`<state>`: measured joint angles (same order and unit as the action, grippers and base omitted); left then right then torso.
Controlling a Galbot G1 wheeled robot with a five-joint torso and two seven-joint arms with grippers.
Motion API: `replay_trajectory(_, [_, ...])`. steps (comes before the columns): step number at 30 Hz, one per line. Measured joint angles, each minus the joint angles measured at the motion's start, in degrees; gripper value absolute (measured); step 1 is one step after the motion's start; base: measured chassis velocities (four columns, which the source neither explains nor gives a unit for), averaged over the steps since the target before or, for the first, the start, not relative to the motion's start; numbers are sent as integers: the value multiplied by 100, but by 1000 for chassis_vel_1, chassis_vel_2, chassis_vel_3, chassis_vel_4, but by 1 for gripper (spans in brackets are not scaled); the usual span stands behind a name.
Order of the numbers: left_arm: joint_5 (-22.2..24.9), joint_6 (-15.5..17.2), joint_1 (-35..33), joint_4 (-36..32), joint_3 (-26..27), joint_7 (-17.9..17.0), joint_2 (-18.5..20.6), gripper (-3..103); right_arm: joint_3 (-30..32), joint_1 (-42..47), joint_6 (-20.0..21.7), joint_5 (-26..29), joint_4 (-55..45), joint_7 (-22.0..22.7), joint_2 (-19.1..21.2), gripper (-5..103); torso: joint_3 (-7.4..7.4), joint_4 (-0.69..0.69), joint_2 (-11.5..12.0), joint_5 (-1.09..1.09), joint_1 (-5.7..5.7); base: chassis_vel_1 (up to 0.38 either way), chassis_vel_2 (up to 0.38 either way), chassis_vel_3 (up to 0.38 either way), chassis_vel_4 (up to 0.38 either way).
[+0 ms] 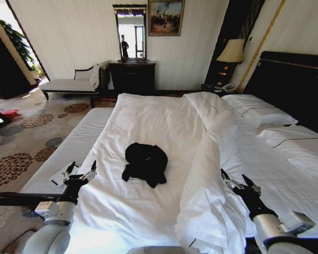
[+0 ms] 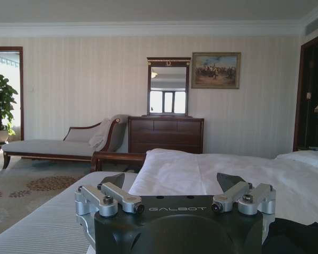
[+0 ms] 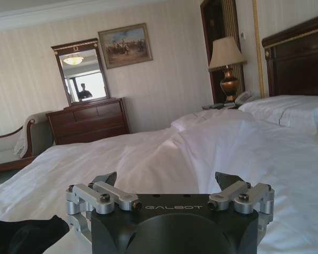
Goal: Fold the clothes on the bed.
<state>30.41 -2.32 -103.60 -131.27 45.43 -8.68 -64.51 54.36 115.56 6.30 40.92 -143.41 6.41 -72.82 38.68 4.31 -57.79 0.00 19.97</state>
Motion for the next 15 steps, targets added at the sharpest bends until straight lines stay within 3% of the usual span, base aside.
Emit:
replay_trajectory(6, [-2,-2,34,31,-20,-1,1,100,-64,-36,-128,-520,6,-48,-17,100,0,0,0,0,-1,0,0,0,0])
replay_trajectory(15, [-13,7,87,58,-61,-12,-6,100,-94,-163,-144,-576,11,10,-53,100,0,0,0,1,0,0,0,0,0])
